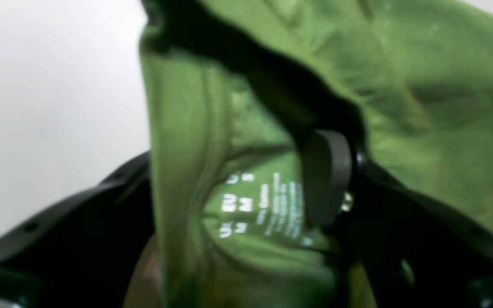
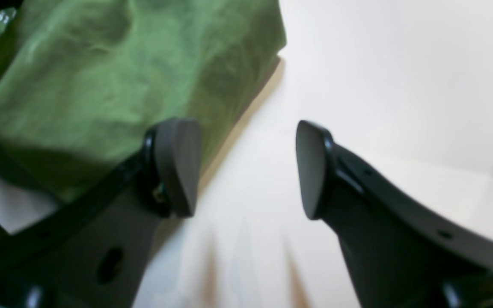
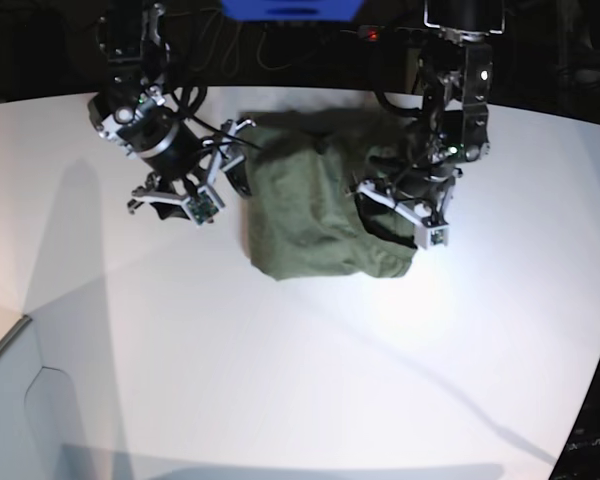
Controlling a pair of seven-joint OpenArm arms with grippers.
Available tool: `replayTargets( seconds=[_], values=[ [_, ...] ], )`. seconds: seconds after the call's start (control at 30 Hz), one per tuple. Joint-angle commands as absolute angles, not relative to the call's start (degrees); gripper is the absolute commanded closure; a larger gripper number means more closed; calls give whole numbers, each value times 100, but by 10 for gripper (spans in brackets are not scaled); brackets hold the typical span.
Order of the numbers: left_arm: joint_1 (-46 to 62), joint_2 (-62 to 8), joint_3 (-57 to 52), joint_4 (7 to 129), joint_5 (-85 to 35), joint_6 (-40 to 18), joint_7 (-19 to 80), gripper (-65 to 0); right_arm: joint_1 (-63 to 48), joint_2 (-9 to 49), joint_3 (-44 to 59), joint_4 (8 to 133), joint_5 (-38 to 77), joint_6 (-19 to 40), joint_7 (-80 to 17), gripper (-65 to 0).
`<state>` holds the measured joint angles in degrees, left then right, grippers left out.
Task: Layout the t-shirt on the table in an organized manner, then fold the t-shirt properly
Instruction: 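Push the bundle toward the right gripper with the left gripper to square it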
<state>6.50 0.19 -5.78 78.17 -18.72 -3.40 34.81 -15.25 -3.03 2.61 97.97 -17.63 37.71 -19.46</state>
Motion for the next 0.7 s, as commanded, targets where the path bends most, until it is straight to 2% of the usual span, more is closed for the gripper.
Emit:
replayTargets(
  seconds=[0.0, 0.27, 0.33, 0.43, 0.5, 0.53, 0.67],
  values=[
    [514, -75, -558, 7793, -1912, -356, 3477, -384, -1481, -321, 259, 9903, -1684, 3767, -1789, -355],
    [479, -136, -541, 7451, -1921, -365, 3477, -372, -1455, -312, 242, 9903, -1684, 3767, -1789, -355],
    [479, -127, -541, 7451, -1921, -391, 3477, -307, -1455, -312, 224, 9903, -1684, 3767, -1789, -355],
    [462, -127, -541, 7433, -1921, -840, 3477, -152, -1455, -312, 224, 9903, -1684, 3767, -1789, -355],
    [356, -136, -541, 7407, -1859, -1033, 3486, -25, -1455, -312, 224, 9903, -1684, 3767, -1789, -355],
    [312, -154, -532, 7336, -1859, -1015, 3486, 0, -1455, -312, 224, 9903, -1684, 3767, -1789, -355],
    [-84, -435, -92, 6967, -1886, -1086, 3802, 0, -1446, -312, 259, 9903, -1684, 3767, -1789, -355]
  ],
)
